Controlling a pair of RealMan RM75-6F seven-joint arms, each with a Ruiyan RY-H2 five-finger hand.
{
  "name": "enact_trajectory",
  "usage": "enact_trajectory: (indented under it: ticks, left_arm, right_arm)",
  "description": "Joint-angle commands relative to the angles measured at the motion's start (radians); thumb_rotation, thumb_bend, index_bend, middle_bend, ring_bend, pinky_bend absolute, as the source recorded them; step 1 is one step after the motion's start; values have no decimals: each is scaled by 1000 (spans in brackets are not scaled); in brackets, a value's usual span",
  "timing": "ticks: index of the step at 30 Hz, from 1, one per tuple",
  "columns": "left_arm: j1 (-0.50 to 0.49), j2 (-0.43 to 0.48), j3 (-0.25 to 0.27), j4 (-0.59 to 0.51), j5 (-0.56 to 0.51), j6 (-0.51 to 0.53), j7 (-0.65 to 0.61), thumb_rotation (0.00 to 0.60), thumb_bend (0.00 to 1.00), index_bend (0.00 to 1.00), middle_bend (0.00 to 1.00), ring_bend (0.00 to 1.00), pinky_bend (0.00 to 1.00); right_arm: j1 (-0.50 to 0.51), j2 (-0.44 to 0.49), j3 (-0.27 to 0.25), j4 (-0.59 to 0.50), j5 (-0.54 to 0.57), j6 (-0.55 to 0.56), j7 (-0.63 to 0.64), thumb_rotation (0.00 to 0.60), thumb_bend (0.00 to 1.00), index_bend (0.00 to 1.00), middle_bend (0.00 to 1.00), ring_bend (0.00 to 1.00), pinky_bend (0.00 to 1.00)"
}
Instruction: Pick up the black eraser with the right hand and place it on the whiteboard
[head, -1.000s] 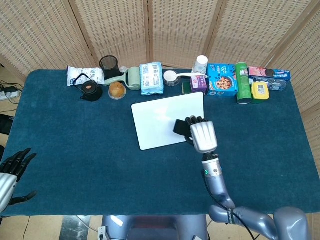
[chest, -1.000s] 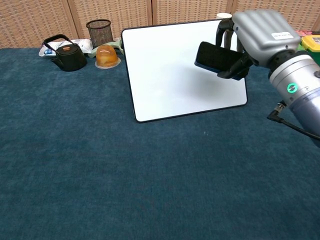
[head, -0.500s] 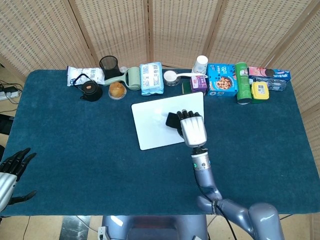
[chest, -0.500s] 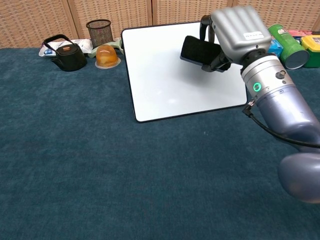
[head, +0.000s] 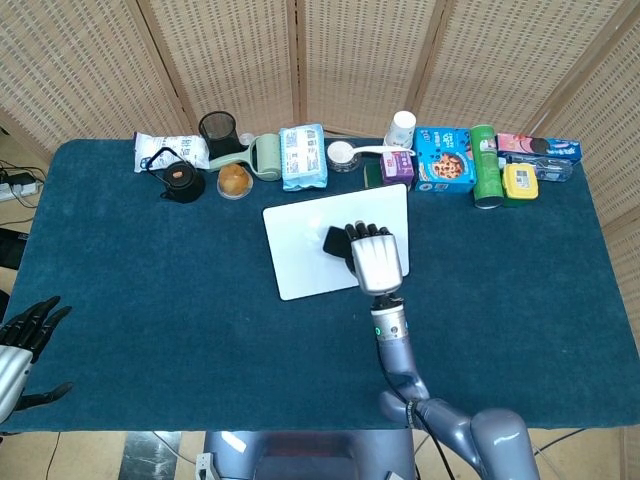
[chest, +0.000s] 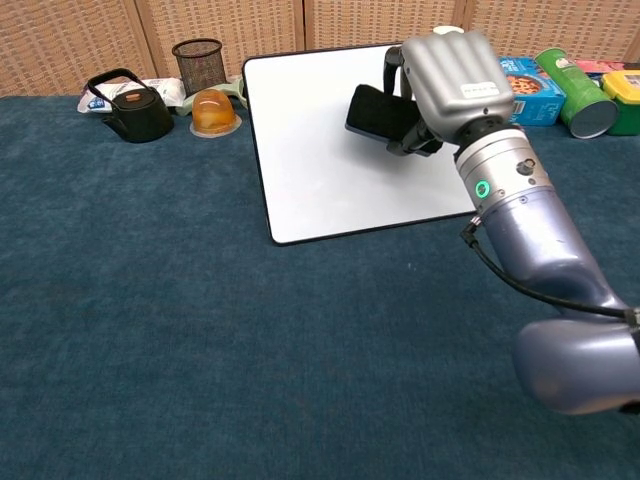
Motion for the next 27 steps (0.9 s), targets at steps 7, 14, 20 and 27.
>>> enact_trajectory:
  ticks: [7,14,20,27]
  left_arm:
    - [1,3,1,1,1,2,-7,600,69,0,0,0,103]
    - [1,4,1,3,3,4,-11,600,69,0,0,0,103]
    - [2,4,2,5,7,8,-11,600,70,0,0,0,103]
    - [5,3,3,6,11,13,-10,600,70,0,0,0,103]
  right_arm:
    - [4,-23,9,-7,33,-42,1,600,162,293,448,428,613]
    - [1,-20,-1,-16,27,-39,2,600,59,182,387,374,571]
    - [-11,-18,-11,-26,23,-29,0,600,1,178,377,364,564]
    - [-18,-27,-19,-24,22,-28,-19,600,0,143,307,306,488]
